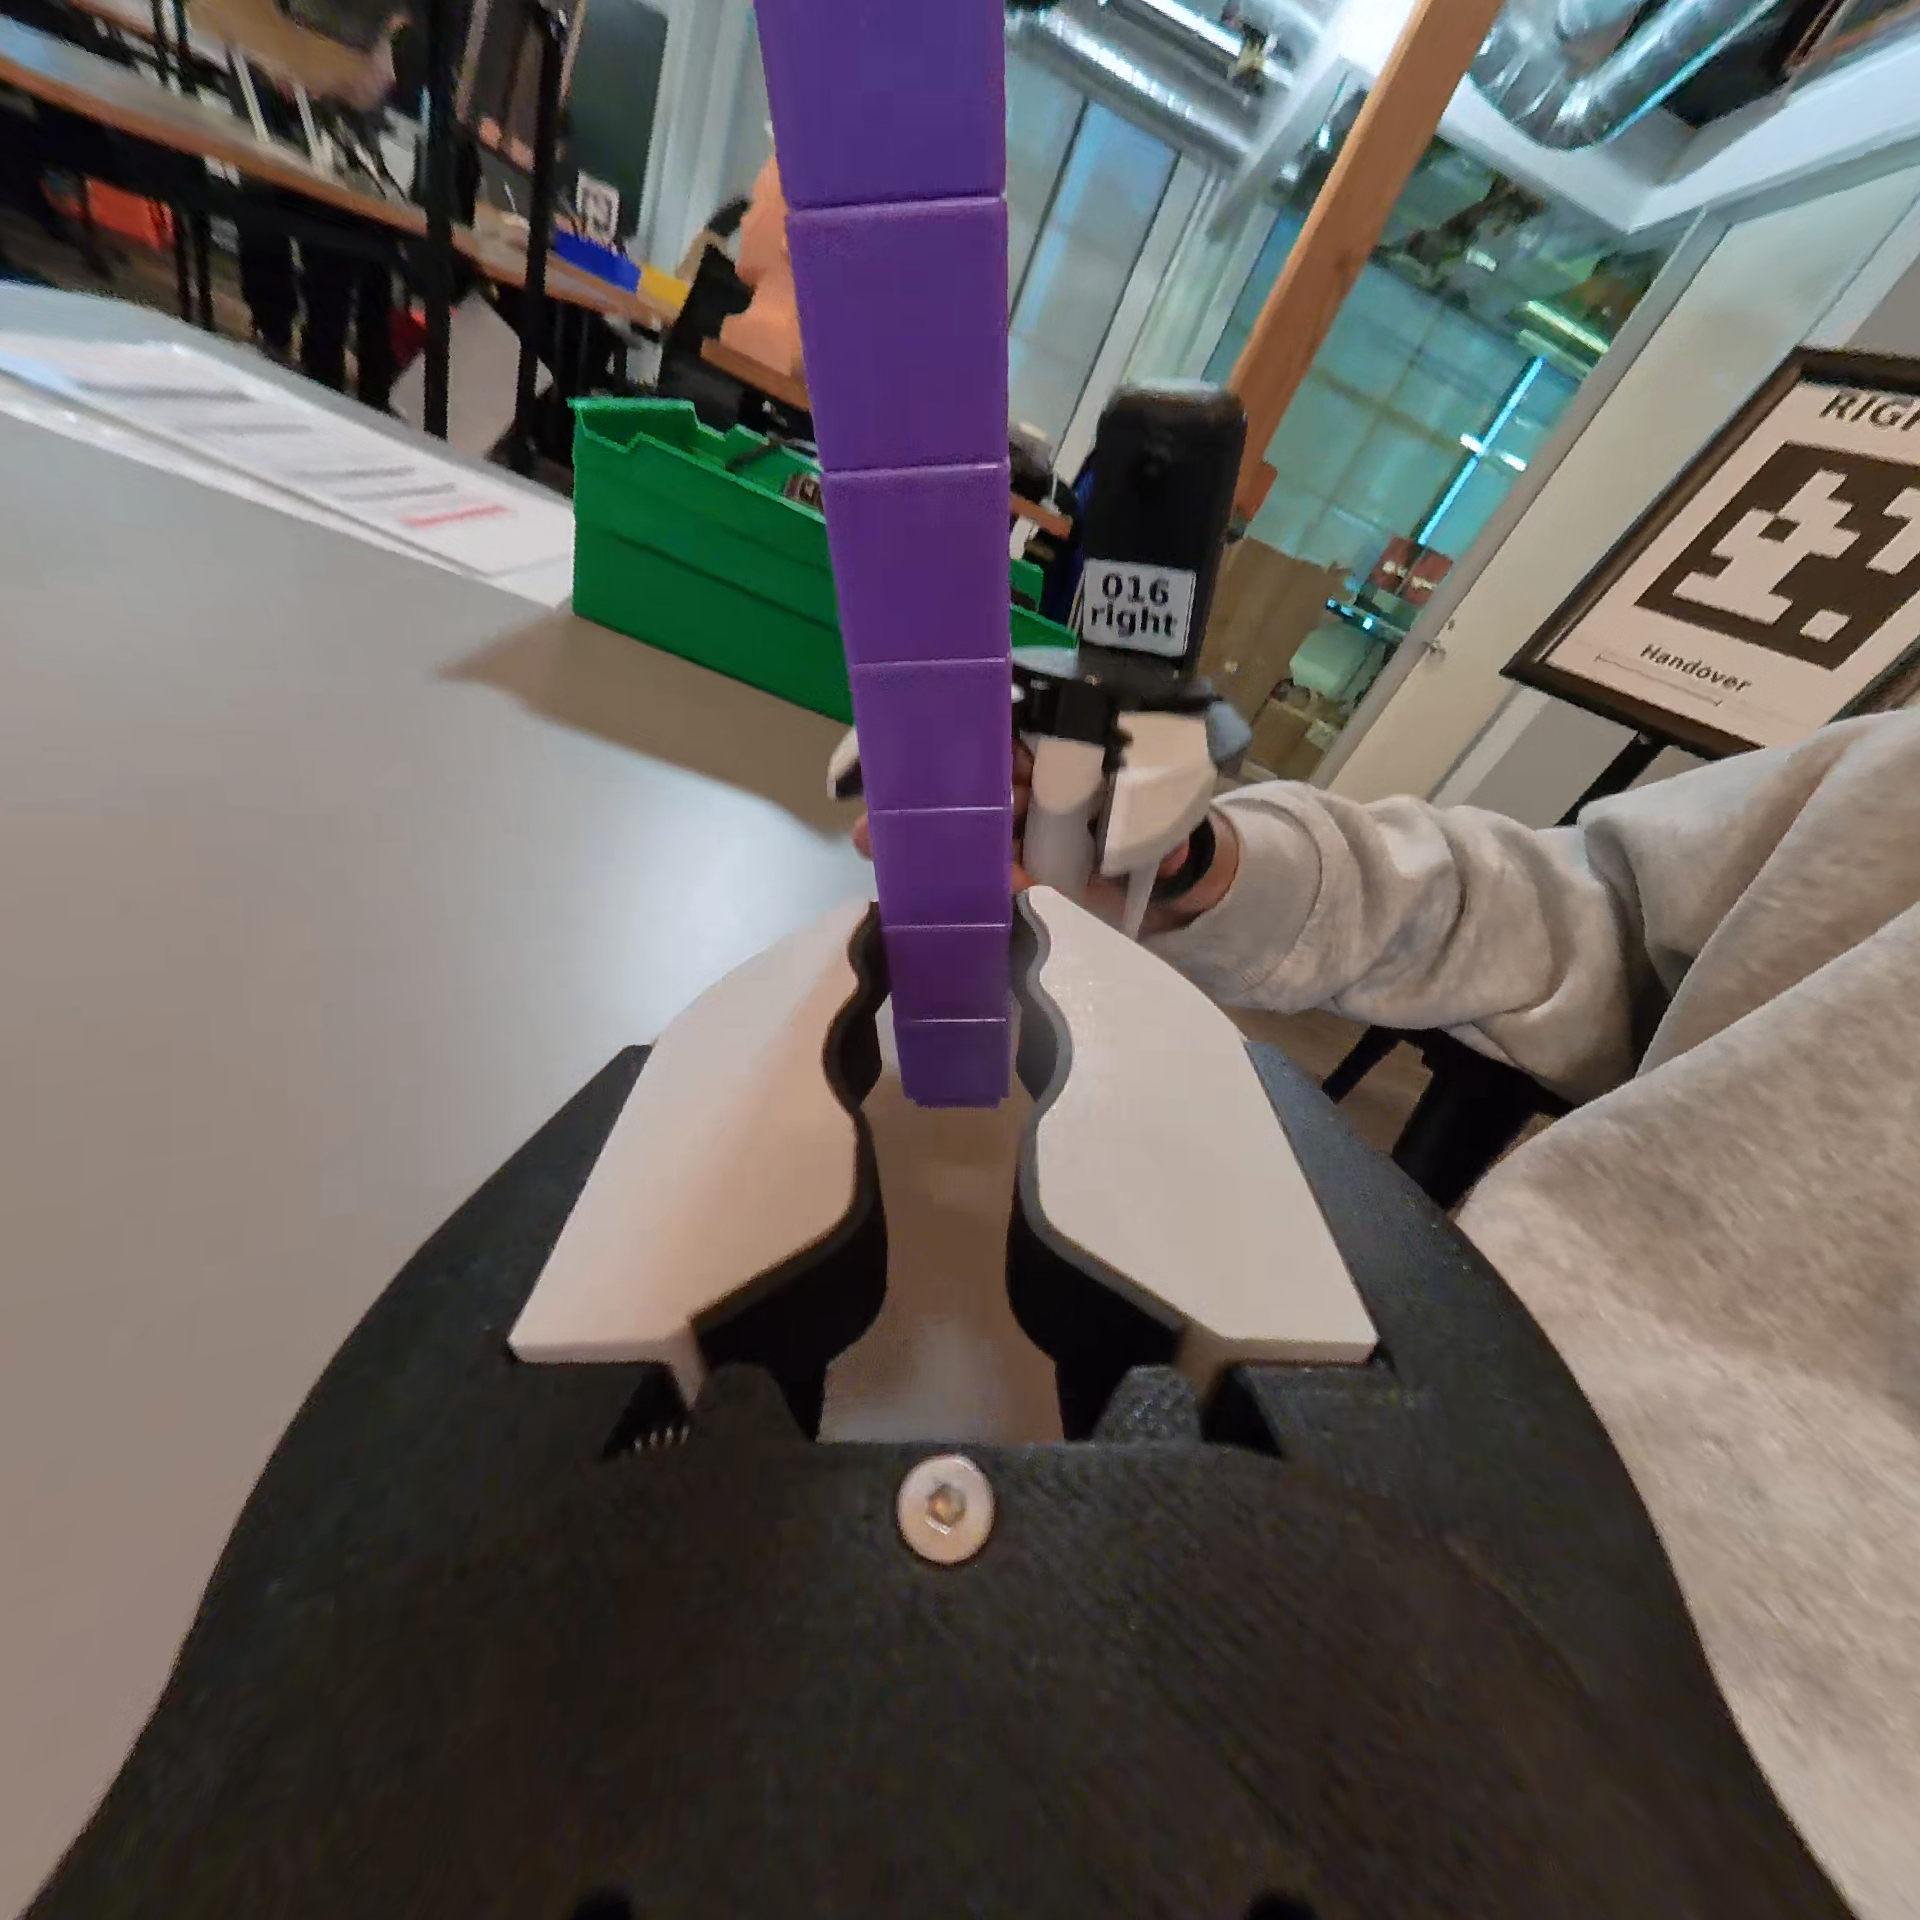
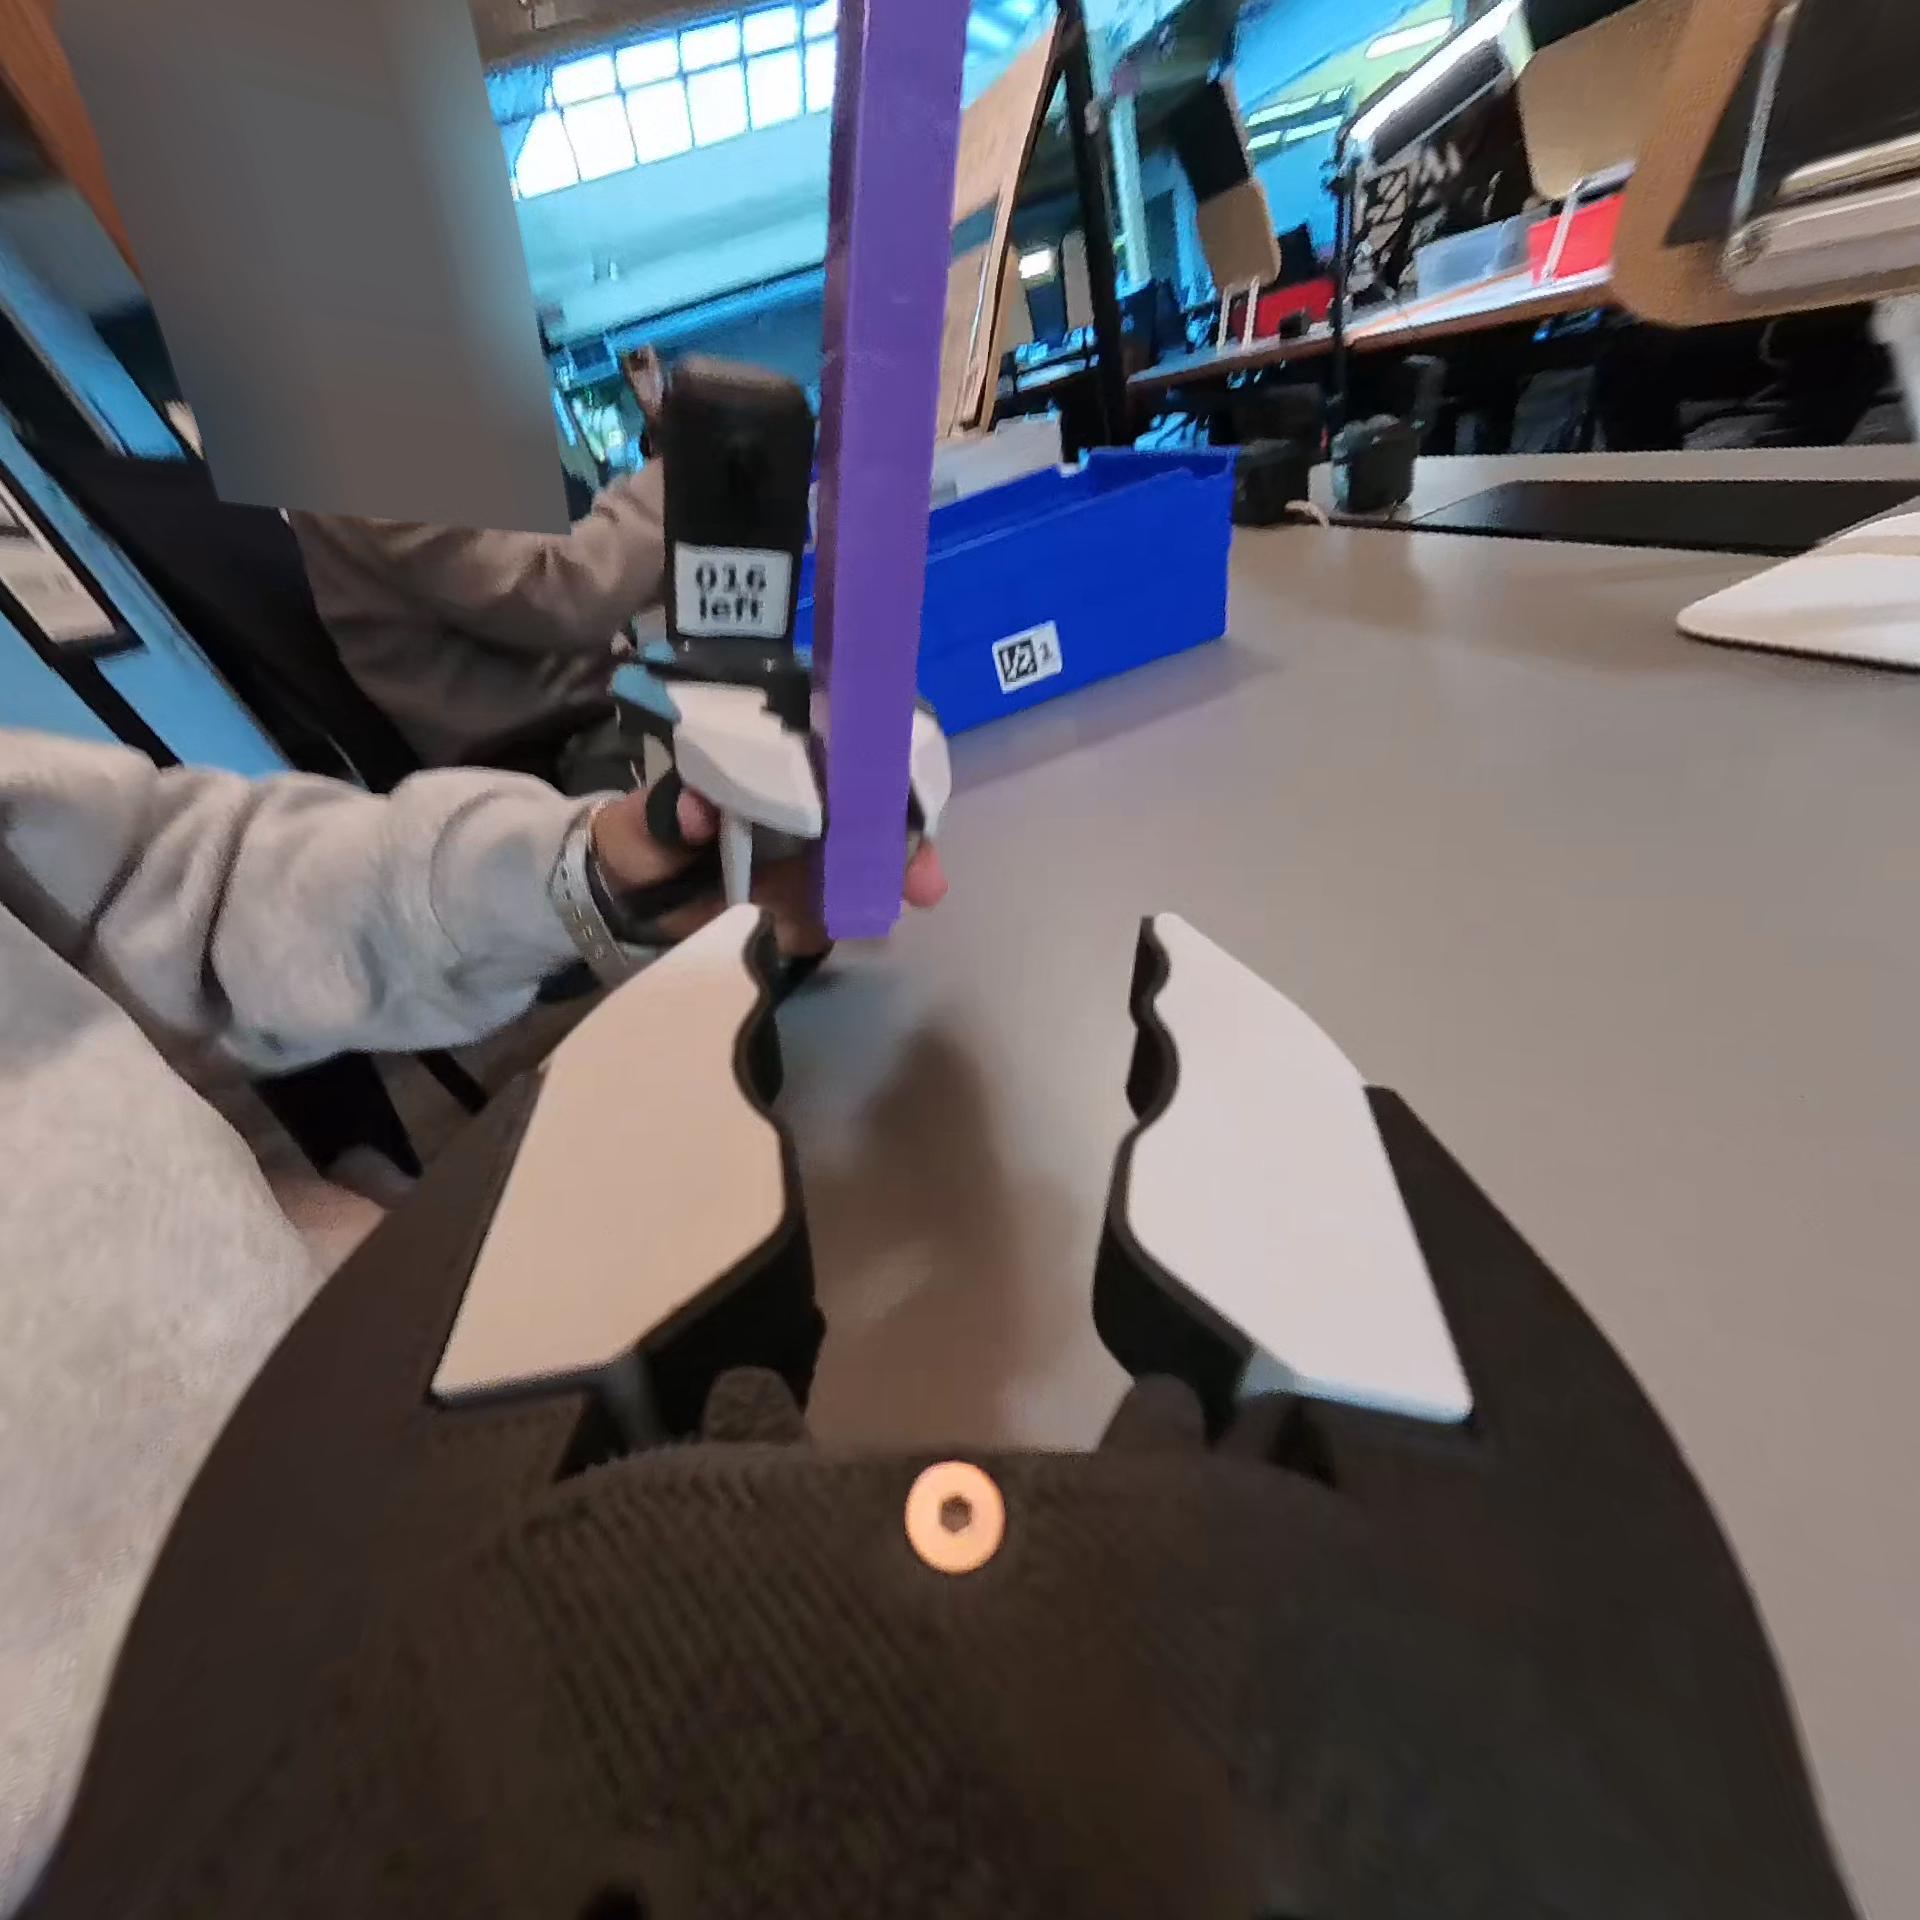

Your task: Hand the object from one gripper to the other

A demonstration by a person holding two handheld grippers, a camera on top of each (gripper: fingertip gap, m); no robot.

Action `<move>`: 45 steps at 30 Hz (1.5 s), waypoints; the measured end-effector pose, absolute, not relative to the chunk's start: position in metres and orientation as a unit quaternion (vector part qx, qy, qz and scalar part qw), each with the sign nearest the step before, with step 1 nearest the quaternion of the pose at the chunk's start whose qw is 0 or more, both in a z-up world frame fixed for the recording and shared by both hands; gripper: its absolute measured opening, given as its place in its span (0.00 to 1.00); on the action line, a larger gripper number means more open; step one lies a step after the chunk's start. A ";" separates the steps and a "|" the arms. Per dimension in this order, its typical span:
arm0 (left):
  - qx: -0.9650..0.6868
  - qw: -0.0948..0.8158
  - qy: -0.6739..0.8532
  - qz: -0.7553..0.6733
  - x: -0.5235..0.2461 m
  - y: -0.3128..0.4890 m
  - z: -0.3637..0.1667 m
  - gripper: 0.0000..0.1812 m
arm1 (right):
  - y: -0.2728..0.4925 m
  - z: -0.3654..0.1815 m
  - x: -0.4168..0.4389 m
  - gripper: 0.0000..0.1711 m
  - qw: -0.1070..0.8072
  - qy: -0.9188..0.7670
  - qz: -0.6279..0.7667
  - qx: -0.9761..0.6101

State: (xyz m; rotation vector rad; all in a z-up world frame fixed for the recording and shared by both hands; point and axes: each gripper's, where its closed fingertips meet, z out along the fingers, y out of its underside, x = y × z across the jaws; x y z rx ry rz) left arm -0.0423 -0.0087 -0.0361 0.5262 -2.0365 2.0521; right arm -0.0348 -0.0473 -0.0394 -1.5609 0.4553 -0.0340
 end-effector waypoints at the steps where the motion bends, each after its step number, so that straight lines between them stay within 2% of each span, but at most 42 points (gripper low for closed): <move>1: 0.178 0.103 -0.684 0.700 -0.042 -0.008 -0.034 0.12 | -0.043 -0.042 -0.038 0.38 0.680 0.194 -0.017 -0.707; 7: 0.167 0.104 -0.672 0.714 -0.047 -0.011 -0.026 0.12 | -0.020 -0.045 -0.054 0.30 0.670 0.167 0.001 -0.723; 13: 0.144 0.108 -0.682 0.708 -0.061 -0.023 -0.027 0.12 | -0.001 -0.043 -0.063 0.26 0.684 0.190 0.070 -0.701; 16: 0.138 0.107 -0.682 0.710 -0.066 -0.029 -0.025 0.12 | 0.001 -0.044 -0.067 0.14 0.680 0.184 0.084 -0.705; 22: 0.141 0.097 -0.674 0.719 -0.067 -0.031 -0.021 0.12 | 0.000 -0.041 -0.068 0.14 0.689 0.176 0.093 -0.697; 27: 0.139 0.072 -0.682 0.714 -0.066 -0.034 -0.024 0.33 | -0.005 -0.036 -0.063 0.13 0.701 0.182 0.081 -0.685; 32: 0.157 0.073 -0.670 0.721 -0.060 -0.030 -0.020 0.37 | -0.009 -0.031 -0.061 0.13 0.712 0.182 0.080 -0.673; 37: 0.190 0.075 -0.614 0.762 -0.042 -0.010 0.019 0.35 | -0.008 -0.025 -0.065 0.13 0.726 0.168 0.083 -0.661; 41: 0.179 0.040 -0.620 0.763 -0.039 -0.009 0.053 0.42 | -0.007 -0.013 -0.071 0.13 0.748 0.145 0.076 -0.643; 45: 0.167 0.041 -0.593 0.787 -0.041 -0.008 0.098 0.43 | -0.008 -0.007 -0.073 0.13 0.760 0.138 0.060 -0.632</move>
